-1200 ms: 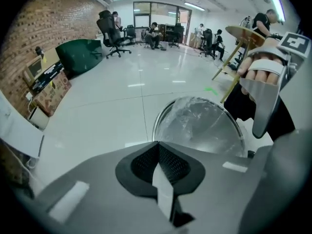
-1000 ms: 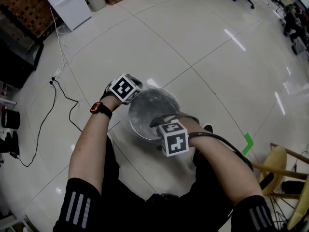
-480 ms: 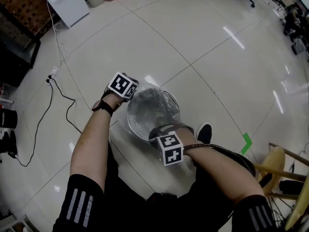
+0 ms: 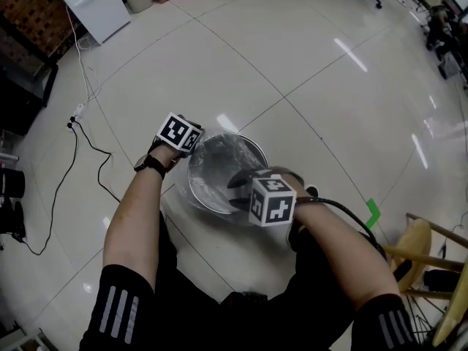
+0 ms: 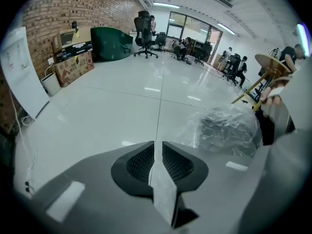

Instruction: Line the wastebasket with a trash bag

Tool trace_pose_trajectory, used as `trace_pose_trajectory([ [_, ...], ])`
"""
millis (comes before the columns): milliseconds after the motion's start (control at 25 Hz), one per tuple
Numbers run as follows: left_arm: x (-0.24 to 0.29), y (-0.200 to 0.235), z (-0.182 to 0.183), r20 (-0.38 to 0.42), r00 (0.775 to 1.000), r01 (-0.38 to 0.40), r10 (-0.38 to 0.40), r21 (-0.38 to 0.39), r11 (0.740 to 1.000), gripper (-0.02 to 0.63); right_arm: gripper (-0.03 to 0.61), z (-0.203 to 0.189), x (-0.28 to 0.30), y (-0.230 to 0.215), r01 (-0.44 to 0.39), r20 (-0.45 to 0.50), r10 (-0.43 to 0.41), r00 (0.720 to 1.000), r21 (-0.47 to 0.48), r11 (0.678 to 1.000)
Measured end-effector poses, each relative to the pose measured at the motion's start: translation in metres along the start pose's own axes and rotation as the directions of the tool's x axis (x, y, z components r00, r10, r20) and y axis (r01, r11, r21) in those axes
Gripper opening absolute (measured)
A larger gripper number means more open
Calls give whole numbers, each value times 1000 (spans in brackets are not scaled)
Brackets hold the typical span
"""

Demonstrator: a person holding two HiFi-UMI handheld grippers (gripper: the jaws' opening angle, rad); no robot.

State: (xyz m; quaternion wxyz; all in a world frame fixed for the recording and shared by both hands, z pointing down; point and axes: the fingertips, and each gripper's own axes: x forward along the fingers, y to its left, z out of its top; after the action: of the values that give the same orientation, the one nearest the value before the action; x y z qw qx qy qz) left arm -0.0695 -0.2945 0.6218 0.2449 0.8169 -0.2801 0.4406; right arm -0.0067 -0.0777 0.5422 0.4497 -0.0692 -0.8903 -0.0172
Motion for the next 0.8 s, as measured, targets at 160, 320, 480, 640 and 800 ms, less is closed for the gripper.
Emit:
trace_pose_trajectory([
  [160,-5,-3,2,19,1000,-4,3,22,1000,48,149,-13,-53,-66,170,63,-190,980,238,956],
  [320,-7,-5,-4,8,1000,-5,5,39,999,46,155,-54,-66,-96,224,-2,-251,968,457,861],
  [480,-10,-8,-5,8,1000,-13,13,46,999,46,158,-92,-42,-77,134,-54,-126,991,558,819],
  [640,-12,-9,-6,6,1000,-15,15,49,999,42,72,-107,-28,-67,129,-118,-78,990,531,838],
  [800,-15,-6,-1,26,999,-35,33,65,997,32,6,-112,-52,-88,228,-147,-177,973,530,816],
])
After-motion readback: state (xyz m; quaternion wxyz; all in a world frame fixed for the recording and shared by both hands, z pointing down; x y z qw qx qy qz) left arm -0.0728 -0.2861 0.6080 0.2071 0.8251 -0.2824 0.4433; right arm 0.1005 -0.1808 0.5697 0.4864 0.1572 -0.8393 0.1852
